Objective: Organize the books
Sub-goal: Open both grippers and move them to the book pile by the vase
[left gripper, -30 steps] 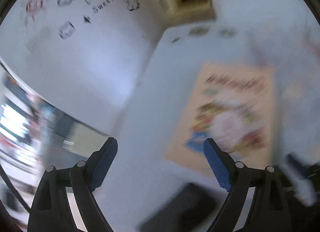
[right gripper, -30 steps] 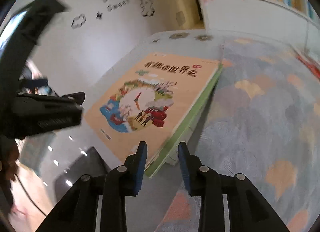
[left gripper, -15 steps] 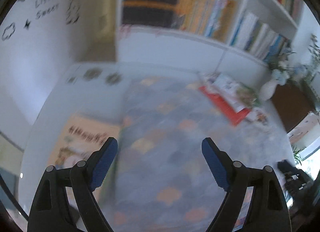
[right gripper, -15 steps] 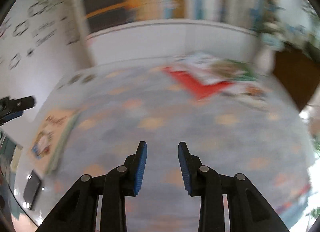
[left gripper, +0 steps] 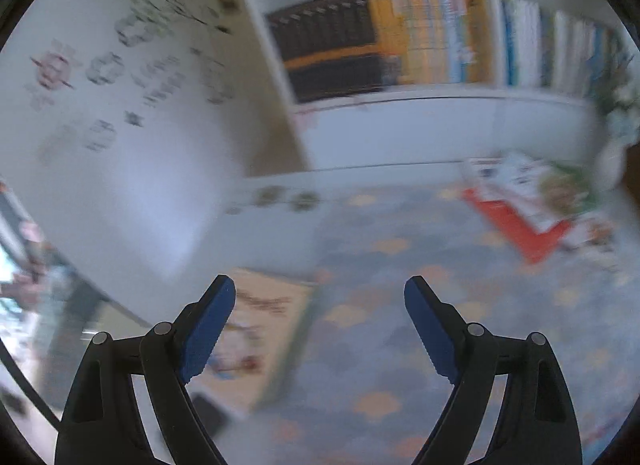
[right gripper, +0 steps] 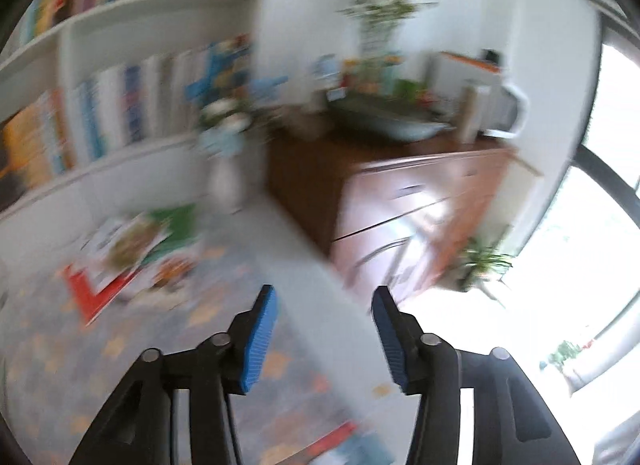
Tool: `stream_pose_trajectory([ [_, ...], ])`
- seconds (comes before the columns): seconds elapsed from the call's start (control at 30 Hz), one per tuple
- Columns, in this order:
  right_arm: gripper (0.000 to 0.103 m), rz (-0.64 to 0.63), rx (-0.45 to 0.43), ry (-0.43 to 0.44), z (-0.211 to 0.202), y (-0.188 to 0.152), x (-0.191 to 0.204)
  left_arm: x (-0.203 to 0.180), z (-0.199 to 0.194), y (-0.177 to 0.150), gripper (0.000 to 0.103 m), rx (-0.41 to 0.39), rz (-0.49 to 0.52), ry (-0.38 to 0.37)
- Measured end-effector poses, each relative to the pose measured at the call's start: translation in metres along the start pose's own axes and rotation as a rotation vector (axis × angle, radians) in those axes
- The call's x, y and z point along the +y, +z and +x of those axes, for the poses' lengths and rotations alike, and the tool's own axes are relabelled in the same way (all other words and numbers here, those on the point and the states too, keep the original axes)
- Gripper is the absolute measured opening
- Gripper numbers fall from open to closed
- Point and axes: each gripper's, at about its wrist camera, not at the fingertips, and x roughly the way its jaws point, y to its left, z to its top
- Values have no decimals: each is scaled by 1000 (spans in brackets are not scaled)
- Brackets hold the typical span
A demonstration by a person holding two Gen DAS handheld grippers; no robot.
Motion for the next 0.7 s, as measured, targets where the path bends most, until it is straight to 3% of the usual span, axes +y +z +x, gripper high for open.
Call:
stream_pose_trajectory([
  [0.03,54,74,-11,-86,3,0,-14,-2,-3,1,86,-5,-10,-4],
  [0.1,55,269,-55,-161,12,2,-32,-14,-6,13,86,-28,-57,-114],
  [0.2,61,555,-126,-69,26,7,-30,-55,2,33,86,-43,-54,-161],
  [0.27,77,562,-219,-78,35,11,-3,-85,15,38,86,-35,-74,-172],
  [0.33,79,471,-262,-130,52,19,45,-127,34,39,86,10,-96,-253],
  [0.37,79,418,-254,-101,63,21,72,-154,47,40,86,43,-101,-299],
  [0.47,79,339,-209,59,88,19,132,-206,69,41,86,51,-111,-327],
  [0.6,79,213,-54,478,137,8,225,-258,104,34,86,45,-94,-312],
  [0.7,78,79,-4,586,161,-12,281,-275,137,26,86,79,-93,-347],
])
